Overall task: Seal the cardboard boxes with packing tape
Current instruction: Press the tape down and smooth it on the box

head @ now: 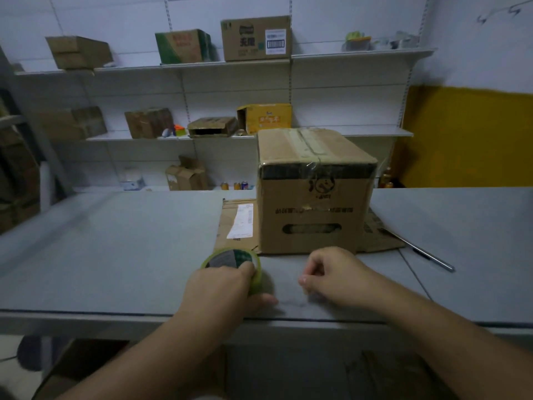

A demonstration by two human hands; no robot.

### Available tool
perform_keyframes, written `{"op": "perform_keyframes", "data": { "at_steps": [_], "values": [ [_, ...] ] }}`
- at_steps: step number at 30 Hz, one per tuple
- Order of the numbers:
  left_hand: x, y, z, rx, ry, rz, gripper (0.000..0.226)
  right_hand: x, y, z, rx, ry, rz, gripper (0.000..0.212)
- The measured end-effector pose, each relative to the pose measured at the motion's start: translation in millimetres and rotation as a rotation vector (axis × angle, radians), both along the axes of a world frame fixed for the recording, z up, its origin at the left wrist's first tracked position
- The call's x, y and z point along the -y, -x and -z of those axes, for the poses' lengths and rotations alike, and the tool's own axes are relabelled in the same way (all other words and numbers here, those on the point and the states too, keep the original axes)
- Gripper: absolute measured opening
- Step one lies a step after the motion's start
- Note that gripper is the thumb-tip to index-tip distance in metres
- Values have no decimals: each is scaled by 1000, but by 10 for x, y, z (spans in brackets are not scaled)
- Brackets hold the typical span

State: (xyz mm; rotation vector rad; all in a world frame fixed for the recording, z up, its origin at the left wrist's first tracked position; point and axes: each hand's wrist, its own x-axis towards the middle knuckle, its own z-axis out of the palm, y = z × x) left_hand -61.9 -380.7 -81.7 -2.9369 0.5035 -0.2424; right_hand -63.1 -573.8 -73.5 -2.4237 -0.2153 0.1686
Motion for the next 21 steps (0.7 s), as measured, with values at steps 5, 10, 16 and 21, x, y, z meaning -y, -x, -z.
{"op": "perform_keyframes", "data": {
  "at_steps": [5,10,16,21],
  "values": [
    [146,50,103,120,24,60,42,-15,-248,39,-10,245,-50,11],
    [107,33,139,91,166,86,35,-28,-127,309,236,247,7,19],
    [2,104,72,79,399,157,50,227,-136,263,240,-54,97,9],
    [-31,-201,-388,494,728,463,48,594,-333,-255,1218,104,165,53]
  ]
}}
